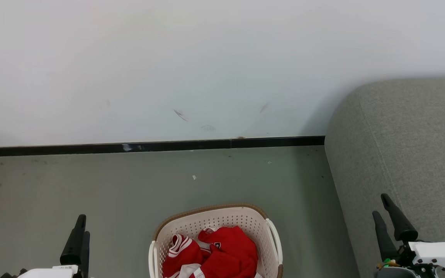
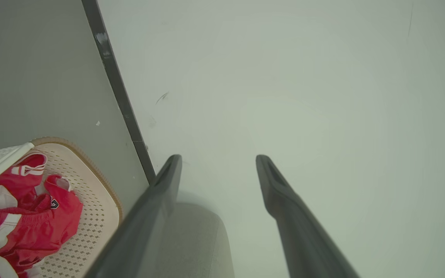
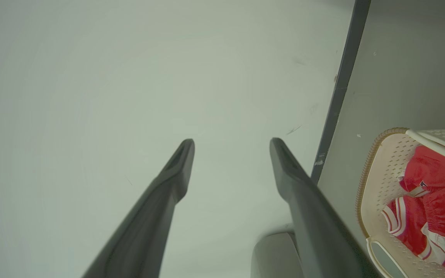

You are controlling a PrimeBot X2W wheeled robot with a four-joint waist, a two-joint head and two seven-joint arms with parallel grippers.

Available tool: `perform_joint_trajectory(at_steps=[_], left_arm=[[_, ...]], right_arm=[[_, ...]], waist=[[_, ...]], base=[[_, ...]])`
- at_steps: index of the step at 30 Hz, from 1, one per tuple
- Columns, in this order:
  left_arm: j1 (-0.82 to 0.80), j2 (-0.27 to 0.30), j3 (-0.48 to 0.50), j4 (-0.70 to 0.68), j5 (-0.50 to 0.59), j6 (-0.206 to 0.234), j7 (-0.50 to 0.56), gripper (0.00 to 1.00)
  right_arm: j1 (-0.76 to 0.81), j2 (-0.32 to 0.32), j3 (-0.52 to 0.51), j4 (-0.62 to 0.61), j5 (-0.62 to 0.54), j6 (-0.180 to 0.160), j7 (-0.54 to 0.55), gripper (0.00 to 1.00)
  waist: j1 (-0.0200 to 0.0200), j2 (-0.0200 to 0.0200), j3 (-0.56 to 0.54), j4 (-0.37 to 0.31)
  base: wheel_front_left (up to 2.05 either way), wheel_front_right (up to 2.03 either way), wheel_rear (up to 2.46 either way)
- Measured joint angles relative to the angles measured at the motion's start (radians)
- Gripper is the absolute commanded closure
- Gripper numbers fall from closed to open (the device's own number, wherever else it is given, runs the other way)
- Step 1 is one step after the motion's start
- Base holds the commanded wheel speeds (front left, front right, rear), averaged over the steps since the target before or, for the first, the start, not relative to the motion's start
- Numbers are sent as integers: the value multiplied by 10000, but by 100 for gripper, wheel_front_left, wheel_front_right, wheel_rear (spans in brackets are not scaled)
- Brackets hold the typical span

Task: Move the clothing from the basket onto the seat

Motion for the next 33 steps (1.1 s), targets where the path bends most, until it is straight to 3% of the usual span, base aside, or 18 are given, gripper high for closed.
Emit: perform_joint_trajectory(at_steps=[18, 26, 33], left_arm=[[-144, 297, -31, -721, 825, -88, -477, 0], [-143, 734, -280, -853, 1956, -98, -865, 0], [-138, 993, -650, -934, 2892, -104, -1271, 0]], right_arm=[[-159, -19, 387, -523, -1290, 0, -512, 0], [-236, -543, 828, -627, -3024, 2, -769, 0], [-415, -704, 1141, -623, -4466, 2, -951, 0]], waist=[[78, 0, 15, 4], [78, 0, 40, 6], [52, 0, 72, 0]], base=[[0, 0, 0], [0, 0, 0], [0, 0, 0]])
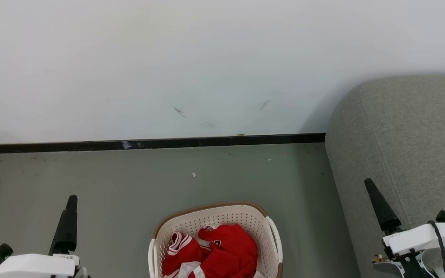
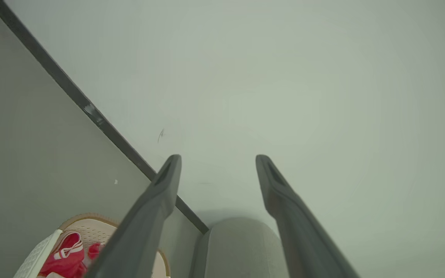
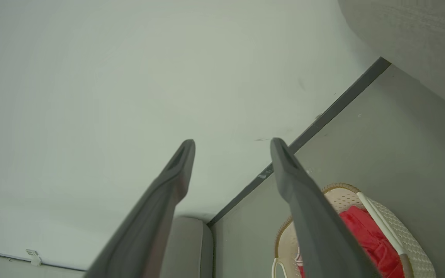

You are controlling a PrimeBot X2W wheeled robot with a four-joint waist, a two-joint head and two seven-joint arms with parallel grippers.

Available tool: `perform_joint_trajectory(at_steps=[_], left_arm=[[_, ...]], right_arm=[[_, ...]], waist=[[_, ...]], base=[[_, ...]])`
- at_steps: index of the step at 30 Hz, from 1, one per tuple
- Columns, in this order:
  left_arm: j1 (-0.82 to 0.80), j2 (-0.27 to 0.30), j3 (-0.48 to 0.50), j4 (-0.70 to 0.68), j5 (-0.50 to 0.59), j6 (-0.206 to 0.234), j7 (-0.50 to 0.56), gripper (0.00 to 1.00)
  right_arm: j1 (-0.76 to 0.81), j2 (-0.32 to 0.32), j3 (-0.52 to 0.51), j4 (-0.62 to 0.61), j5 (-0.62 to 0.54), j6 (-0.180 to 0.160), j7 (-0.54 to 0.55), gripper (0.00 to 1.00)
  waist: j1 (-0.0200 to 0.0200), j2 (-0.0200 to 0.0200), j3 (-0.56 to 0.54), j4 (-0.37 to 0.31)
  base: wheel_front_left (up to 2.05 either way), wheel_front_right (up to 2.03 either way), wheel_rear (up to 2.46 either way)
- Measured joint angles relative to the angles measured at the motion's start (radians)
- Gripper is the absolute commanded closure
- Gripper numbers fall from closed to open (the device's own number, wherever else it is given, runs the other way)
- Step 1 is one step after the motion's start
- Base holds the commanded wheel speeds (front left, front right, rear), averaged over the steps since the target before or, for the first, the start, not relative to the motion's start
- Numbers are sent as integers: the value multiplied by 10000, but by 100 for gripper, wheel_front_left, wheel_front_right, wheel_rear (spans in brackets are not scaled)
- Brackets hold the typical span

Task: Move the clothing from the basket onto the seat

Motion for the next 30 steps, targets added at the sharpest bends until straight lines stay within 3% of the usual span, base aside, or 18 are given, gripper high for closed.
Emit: perform_joint_trajectory(at_steps=[10, 21, 30], left_arm=[[2, 349, -293, -27, 1519, -75, -522, 0], [1, 830, -581, -23, 3559, -69, -897, 0], [-2, 1129, -970, 98, 5417, 217, -1229, 0]], right_arm=[[-171, -27, -54, -52, -2121, 0, -284, 0], [-330, 52, -188, -341, -4661, 8, -525, 0], [-334, 249, -148, -393, -6713, 10, -803, 0]], waist=[[-38, 0, 71, -16], [-48, 0, 154, -36], [-51, 0, 257, -60]], base=[[0, 0, 0], [0, 0, 0], [0, 0, 0]])
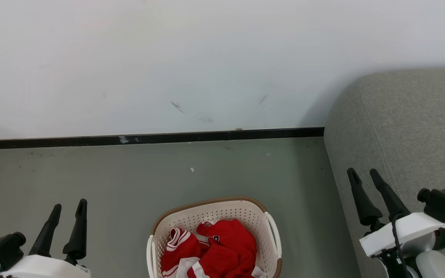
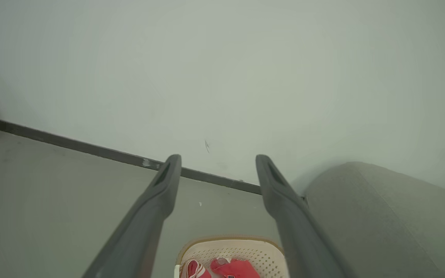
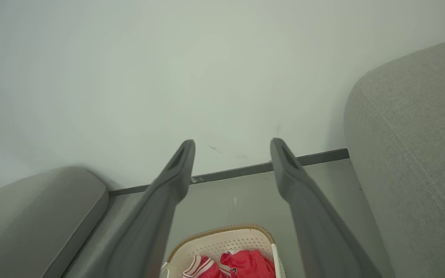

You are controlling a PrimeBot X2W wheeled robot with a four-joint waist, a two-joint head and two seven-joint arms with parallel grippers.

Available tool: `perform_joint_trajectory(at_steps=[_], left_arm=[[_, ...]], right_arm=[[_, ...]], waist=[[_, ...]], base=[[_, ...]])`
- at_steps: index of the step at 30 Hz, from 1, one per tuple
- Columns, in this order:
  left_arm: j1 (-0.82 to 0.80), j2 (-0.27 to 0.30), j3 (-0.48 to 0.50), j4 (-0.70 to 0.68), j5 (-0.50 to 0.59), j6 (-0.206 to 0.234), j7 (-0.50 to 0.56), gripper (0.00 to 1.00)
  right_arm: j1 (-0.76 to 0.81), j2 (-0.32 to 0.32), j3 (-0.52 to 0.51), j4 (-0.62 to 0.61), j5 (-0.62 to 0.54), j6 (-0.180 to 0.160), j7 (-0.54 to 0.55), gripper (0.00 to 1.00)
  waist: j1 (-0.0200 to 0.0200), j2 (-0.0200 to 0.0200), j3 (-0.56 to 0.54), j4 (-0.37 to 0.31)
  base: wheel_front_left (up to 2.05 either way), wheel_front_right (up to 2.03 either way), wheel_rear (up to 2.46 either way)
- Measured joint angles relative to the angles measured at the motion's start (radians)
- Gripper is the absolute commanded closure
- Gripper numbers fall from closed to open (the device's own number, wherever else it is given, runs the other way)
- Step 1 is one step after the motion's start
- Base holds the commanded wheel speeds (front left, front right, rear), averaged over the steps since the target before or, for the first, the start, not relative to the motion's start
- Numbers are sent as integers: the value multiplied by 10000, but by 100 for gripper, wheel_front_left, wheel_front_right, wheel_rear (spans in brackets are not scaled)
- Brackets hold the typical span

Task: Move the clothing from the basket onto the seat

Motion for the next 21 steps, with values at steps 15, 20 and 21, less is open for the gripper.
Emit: perform_joint_trajectory(at_steps=[15, 20, 21], left_arm=[[-52, 140, -217, 71, 2355, 520, -533, 0], [-83, 165, -234, 81, 3127, 598, -754, 0], [-107, 169, -238, 75, 3210, 598, -786, 0]], right_arm=[[-1, 341, -157, -38, -3062, 2, -378, 0], [-23, 453, -282, -188, -4125, 4, -585, 0], [-27, 468, -291, -219, -4288, 4, -600, 0]], waist=[[-1, 0, 80, -33], [-1, 0, 93, -46], [-1, 0, 98, -47]], base=[[0, 0, 0], [0, 0, 0], [0, 0, 0]])
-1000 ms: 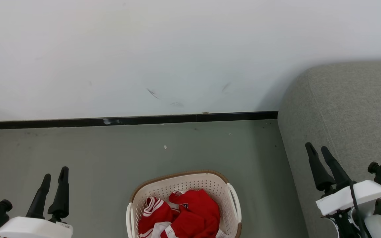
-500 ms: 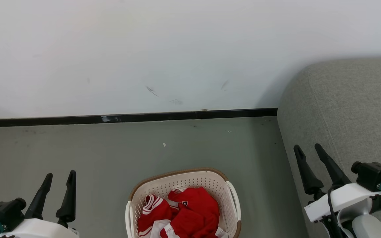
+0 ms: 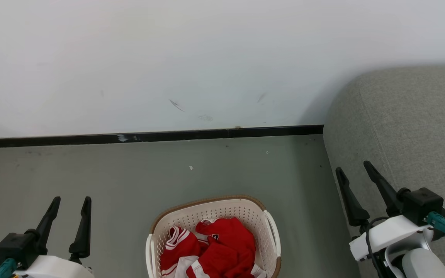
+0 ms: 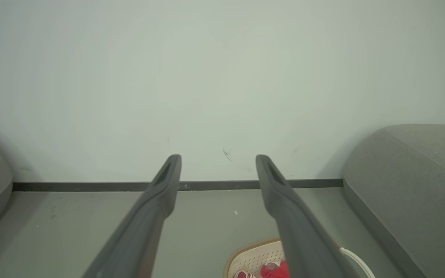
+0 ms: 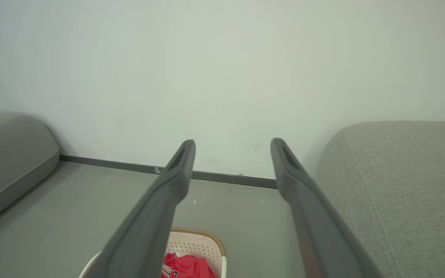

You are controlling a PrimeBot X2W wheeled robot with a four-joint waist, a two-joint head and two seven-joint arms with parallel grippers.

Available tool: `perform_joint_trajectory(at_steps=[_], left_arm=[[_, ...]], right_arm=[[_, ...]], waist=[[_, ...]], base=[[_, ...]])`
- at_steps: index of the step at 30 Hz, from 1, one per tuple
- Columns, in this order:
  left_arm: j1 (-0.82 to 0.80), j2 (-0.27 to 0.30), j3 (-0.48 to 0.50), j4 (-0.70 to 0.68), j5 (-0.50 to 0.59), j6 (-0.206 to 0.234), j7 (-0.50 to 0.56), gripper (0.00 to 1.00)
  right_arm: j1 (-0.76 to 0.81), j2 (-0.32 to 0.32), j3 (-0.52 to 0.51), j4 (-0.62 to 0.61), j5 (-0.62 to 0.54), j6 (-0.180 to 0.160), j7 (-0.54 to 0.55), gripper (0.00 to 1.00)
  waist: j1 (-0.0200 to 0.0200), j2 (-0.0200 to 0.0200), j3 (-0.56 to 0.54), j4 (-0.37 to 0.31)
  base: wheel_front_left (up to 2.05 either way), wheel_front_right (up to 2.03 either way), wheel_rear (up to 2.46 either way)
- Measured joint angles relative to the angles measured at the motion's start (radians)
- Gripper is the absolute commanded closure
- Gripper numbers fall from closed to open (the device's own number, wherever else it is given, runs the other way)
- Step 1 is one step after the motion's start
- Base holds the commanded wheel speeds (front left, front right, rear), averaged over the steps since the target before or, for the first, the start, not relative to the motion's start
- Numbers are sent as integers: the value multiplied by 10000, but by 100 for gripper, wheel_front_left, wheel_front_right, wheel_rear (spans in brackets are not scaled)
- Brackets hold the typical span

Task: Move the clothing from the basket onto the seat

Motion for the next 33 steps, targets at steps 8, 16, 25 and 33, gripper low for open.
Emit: perform_joint_trajectory(at_steps=[8, 16, 25, 33], left_arm=[[-115, -174, 102, -77, 182, 8, -8, 0], [-117, -249, 247, -59, 226, -6, -8, 0], [-117, -410, 274, 27, 276, -109, -8, 0], [-131, -474, 263, 194, 265, -313, -10, 0]], right_arm=[[-1, 127, -71, -38, -253, 0, 0, 0], [-1, 219, -209, -69, -265, 0, 0, 0], [0, 293, -244, -119, -267, 0, 0, 0], [-2, 328, -364, -303, -268, 0, -2, 0]], waist=[[0, 0, 21, -1], [-1, 0, 34, -9], [-1, 0, 99, -40], [-2, 0, 239, -93]], base=[[0, 0, 0], [0, 0, 0], [0, 0, 0], [0, 0, 0]])
